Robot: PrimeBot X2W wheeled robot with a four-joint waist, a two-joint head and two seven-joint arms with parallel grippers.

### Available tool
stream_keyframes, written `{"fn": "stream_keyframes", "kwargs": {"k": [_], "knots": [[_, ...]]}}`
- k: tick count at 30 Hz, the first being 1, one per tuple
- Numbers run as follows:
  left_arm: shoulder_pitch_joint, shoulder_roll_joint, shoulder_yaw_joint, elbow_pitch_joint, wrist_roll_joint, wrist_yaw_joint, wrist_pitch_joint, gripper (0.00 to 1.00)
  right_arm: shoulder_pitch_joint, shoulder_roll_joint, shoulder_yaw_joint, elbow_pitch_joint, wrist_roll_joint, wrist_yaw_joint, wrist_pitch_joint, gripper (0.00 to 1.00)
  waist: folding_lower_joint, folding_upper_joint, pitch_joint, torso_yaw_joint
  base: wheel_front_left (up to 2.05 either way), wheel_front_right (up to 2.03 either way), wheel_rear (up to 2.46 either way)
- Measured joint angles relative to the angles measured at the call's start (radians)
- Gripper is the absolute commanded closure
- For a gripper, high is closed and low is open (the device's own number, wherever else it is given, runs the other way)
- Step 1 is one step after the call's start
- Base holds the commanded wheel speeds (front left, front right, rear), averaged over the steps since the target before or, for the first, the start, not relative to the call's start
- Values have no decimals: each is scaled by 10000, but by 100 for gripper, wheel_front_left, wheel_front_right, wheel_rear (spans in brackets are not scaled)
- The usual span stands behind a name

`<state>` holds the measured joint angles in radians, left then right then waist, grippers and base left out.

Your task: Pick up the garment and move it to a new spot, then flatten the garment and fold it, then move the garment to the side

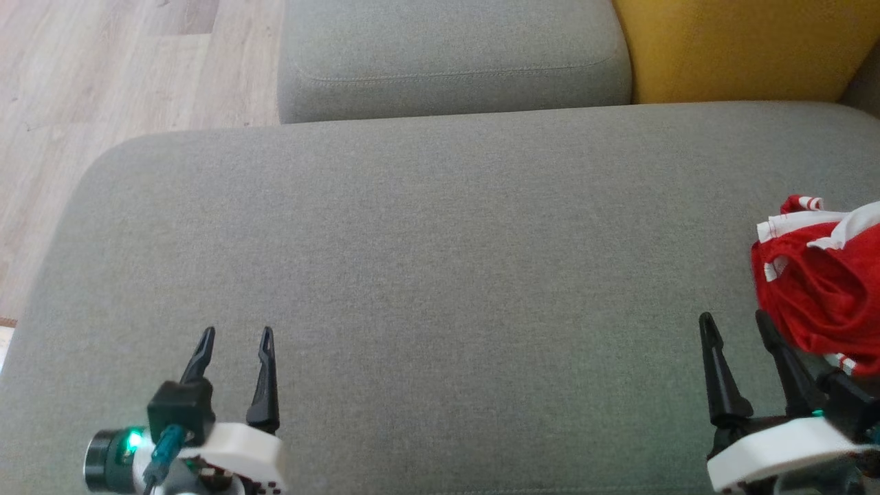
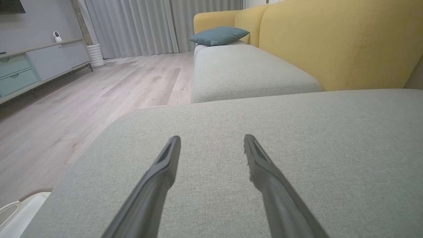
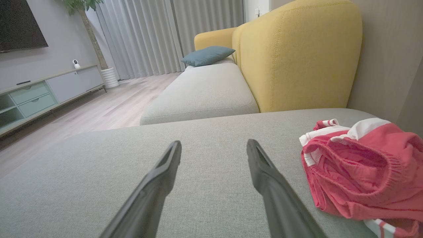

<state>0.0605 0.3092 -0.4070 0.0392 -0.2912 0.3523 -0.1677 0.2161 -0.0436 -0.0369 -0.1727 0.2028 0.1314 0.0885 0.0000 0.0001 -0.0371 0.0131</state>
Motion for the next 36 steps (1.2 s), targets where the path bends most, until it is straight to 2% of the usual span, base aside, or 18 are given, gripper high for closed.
{"fn": "stream_keyframes", "kwargs": {"k": [1, 2, 6, 12, 36], "knots": [[1, 2, -4, 4, -25, -2, 0, 0, 0, 0, 0, 0, 4, 0, 0, 0, 0, 0, -7, 1, 0, 0, 0], [1, -17, -12, 38, -19, -2, 0, 100, 0, 0, -2, 44, 10, 0, 0, 100, 0, 0, -11, 4, 0, 0, 0], [282, -226, -105, 627, -27, -4, 4, 100, 53, 2, 13, 771, 27, 0, 12, 100, 0, 0, -9, 2, 0, 0, 0], [492, -305, -44, 654, -583, -117, 92, 100, 70, 2, 21, 909, 587, 0, 10, 100, 0, 0, 9, -4, 0, 0, 0], [263, -658, 690, 1091, -3173, -1074, 531, 100, -239, -15, 29, 1615, 3405, 0, -4, 100, 0, 0, 86, -29, 0, 0, 0]]}}
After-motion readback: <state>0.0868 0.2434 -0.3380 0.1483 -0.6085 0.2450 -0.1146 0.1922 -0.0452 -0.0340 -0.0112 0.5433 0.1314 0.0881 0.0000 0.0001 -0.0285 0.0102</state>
